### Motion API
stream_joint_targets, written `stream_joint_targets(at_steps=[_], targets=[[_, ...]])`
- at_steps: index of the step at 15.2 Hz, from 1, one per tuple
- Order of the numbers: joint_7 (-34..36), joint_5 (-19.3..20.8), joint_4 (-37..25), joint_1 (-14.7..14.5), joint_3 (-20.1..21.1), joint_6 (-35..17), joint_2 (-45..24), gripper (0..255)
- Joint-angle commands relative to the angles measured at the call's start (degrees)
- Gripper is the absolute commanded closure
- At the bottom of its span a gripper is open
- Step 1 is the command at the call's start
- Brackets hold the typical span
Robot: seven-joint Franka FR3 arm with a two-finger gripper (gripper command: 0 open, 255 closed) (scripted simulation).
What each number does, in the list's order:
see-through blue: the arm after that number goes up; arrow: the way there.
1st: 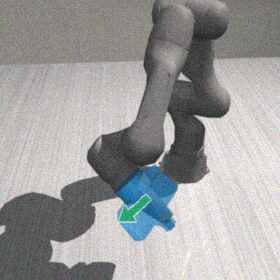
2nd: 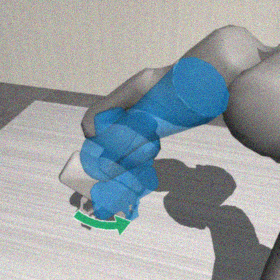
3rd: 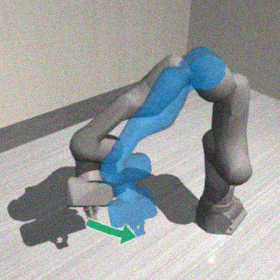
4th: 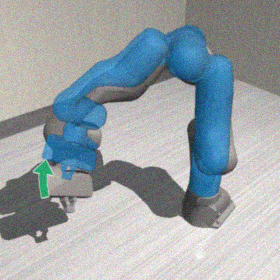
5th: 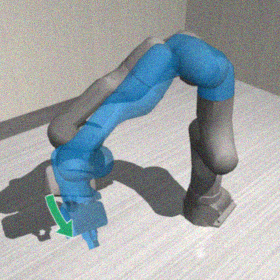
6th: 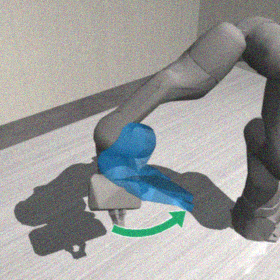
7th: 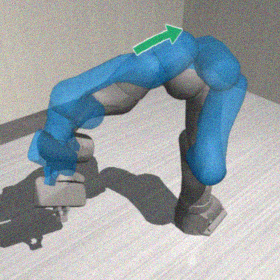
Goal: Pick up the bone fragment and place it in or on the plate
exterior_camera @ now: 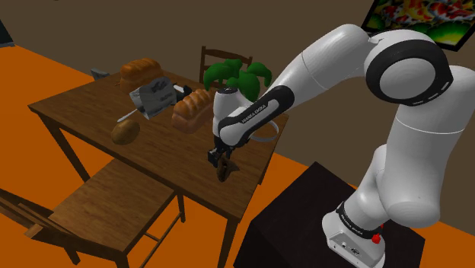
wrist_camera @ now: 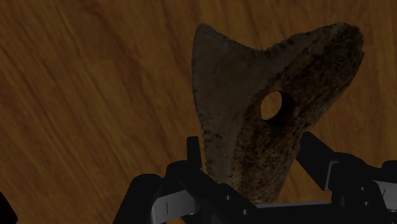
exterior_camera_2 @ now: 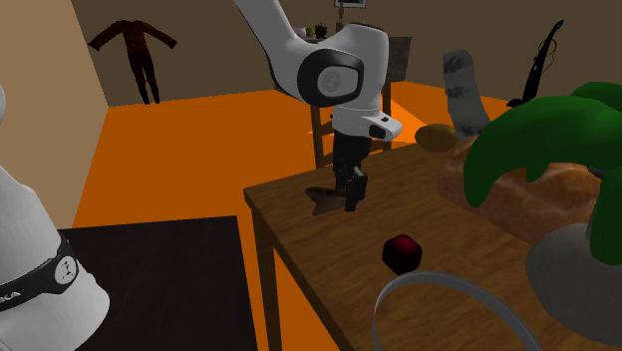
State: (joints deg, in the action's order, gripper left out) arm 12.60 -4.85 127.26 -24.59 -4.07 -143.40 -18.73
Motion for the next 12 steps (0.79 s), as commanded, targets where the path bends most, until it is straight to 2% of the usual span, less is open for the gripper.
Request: stream_joint_targets(at_steps=[1,12], targets=[[-0.01,0.00,0.00,0.00,0.00,-0.01,0.00,255],[0.99,1.21,-0.77,-0.31,-0.50,7.41,6.69,255]])
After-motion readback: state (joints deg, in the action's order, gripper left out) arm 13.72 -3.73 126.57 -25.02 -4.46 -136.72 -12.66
